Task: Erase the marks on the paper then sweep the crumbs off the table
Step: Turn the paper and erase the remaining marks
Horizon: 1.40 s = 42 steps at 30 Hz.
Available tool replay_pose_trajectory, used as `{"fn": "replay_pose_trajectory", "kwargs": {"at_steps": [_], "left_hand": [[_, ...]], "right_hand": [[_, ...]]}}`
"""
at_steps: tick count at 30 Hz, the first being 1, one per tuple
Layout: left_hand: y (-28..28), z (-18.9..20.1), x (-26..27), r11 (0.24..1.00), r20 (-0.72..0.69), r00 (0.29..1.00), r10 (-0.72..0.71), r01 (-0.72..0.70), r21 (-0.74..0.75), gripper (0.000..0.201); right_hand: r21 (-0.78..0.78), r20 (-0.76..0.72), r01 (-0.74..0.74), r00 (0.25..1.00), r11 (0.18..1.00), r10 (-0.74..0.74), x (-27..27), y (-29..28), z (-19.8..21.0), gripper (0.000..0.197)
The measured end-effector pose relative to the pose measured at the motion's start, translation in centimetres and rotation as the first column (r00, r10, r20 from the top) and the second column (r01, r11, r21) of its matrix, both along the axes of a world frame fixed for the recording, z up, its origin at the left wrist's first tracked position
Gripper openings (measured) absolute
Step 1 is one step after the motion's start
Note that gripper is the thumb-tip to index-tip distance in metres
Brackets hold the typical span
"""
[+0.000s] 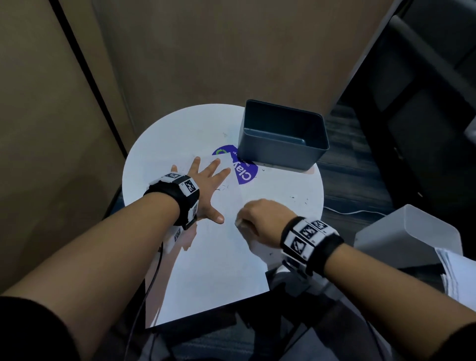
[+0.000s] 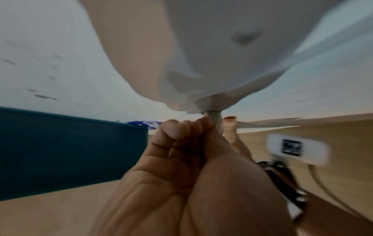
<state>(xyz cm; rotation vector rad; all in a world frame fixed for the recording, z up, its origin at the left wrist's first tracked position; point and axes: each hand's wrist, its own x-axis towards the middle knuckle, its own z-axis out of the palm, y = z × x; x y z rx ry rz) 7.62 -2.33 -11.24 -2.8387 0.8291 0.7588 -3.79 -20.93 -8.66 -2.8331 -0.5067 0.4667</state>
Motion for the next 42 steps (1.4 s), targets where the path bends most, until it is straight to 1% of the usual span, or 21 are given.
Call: {"fn": "replay_pose_trajectory", "kwargs": {"at_steps": [2,3,4,7,8,11,14,17,19,21,23,25,27,28,31,35,37,39,42], "left_hand": [[-0.1,0.0,-0.1,1.000,-0.016,1.000,0.003,-0.003,0.012,0.132],[-0.1,0.1,-0.1,1.000,-0.017,1.000,0.005,-0.005,0.013,0.132],[-0.2,0.2,0.0,1.000,-0.014,1.000,0.007,-0.007,0.013,0.132],[-0.5,0.4,0.3,1.000,0.000,1.000,-0.005,0.005,0.008,0.133],[-0.5,0.3,0.3,1.000,0.003,1.000,-0.010,0.010,0.006,0.133],[-0.3,0.6,0.6,0.999,-0.005,1.000,-0.015,0.016,0.031,0.134],[0.1,1.6,2.2,0.997,0.012,1.000,0.019,-0.020,0.071,0.133],[0.3,2.5,2.5,0.995,0.098,0.995,-0.026,0.016,0.099,0.123],[-0.1,2.7,2.1,0.995,0.142,0.988,-0.056,0.043,0.093,0.110],[-0.5,3.2,1.2,0.996,0.148,0.986,-0.077,0.071,0.045,0.095],[-0.6,3.3,0.0,0.995,0.094,0.991,-0.098,0.101,-0.027,0.091],[0.0,2.7,-1.3,0.992,0.019,0.994,-0.112,0.113,-0.057,0.103],[1.0,1.9,-2.1,0.993,0.001,0.993,-0.118,0.118,0.002,0.118],[1.2,1.5,-2.3,0.993,0.005,0.994,-0.110,0.110,0.039,0.121],[0.7,1.4,-2.3,0.992,0.019,0.996,-0.086,0.084,0.088,0.124],[-0.4,1.7,-2.3,0.993,0.037,0.995,-0.090,0.088,0.073,0.120],[-0.1,1.4,-2.1,0.993,0.008,0.995,-0.101,0.100,0.069,0.119],[0.1,1.0,-2.1,0.992,-0.020,0.994,-0.111,0.112,0.066,0.126],[0.3,0.6,-2.4,0.992,-0.025,0.995,-0.098,0.099,0.073,0.136]], "right_hand": [[-0.036,-0.114,-0.046,0.993,0.998,0.042,-1.1,-0.3,0.4,0.023],[-0.040,-0.149,-0.043,0.988,0.998,0.037,-0.9,-0.4,0.9,0.022],[-0.031,-0.137,-0.026,0.990,0.999,0.021,-0.2,-0.5,1.3,0.019],[0.006,0.036,0.043,0.998,0.999,-0.043,2.2,-0.9,2.0,0.018],[-0.009,0.052,0.045,0.998,0.999,-0.044,2.8,-0.8,1.7,0.017],[-0.043,0.017,0.048,0.999,0.998,-0.047,2.8,-0.2,0.3,0.018],[-0.028,0.065,0.052,0.997,0.998,-0.050,3.4,0.1,0.3,0.022],[-0.014,0.111,0.036,0.993,0.999,-0.034,4.6,0.3,0.6,0.021],[-0.039,0.112,0.028,0.993,0.999,-0.023,4.8,0.6,0.7,0.020],[-0.076,0.119,0.031,0.993,0.997,-0.022,4.9,0.7,0.7,0.022],[-0.086,0.125,0.053,0.991,0.995,-0.042,5.1,0.6,0.6,0.023],[-0.090,0.102,0.068,0.993,0.994,-0.059,5.3,0.6,0.7,0.021],[-0.118,0.060,0.058,0.997,0.991,-0.051,5.4,1.1,1.1,0.019],[-0.132,0.033,0.045,0.999,0.990,-0.041,5.4,1.5,1.4,0.018],[-0.157,-0.031,0.031,0.999,0.987,-0.036,5.3,2.0,1.8,0.014],[-0.162,-0.010,0.063,0.998,0.985,-0.066,5.6,1.5,1.7,0.015],[-0.125,0.034,0.071,0.997,0.990,-0.067,5.1,1.6,1.4,0.014],[-0.054,0.084,0.073,0.994,0.996,-0.068,4.0,1.5,0.9,0.021],[0.044,0.109,0.070,0.991,0.997,-0.075,1.3,1.3,0.2,0.022]]}}
